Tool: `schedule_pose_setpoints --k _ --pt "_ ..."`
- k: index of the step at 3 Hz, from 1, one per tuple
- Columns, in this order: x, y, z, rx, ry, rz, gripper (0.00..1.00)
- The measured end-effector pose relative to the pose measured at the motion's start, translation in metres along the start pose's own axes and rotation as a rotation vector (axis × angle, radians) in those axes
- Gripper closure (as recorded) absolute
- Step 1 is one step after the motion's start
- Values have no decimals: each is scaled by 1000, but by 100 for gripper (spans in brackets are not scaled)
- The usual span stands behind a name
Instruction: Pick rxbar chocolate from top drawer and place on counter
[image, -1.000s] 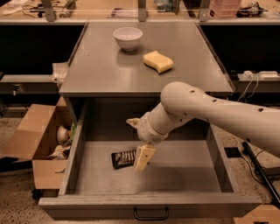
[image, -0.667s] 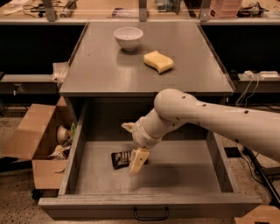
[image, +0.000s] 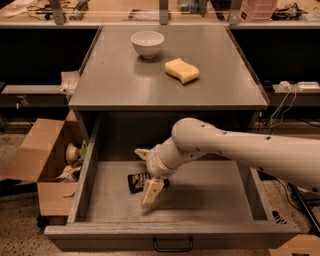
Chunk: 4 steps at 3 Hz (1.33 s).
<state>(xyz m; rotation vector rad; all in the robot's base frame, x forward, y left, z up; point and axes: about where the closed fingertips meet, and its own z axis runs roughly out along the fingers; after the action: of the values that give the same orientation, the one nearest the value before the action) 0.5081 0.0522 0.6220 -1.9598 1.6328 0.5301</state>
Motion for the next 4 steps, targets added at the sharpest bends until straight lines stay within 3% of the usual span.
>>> schedule_pose_setpoints --k 3,4 --pt "28 -6 17 21 -106 29 0" --pt "36 -8 21 20 -135 40 17"
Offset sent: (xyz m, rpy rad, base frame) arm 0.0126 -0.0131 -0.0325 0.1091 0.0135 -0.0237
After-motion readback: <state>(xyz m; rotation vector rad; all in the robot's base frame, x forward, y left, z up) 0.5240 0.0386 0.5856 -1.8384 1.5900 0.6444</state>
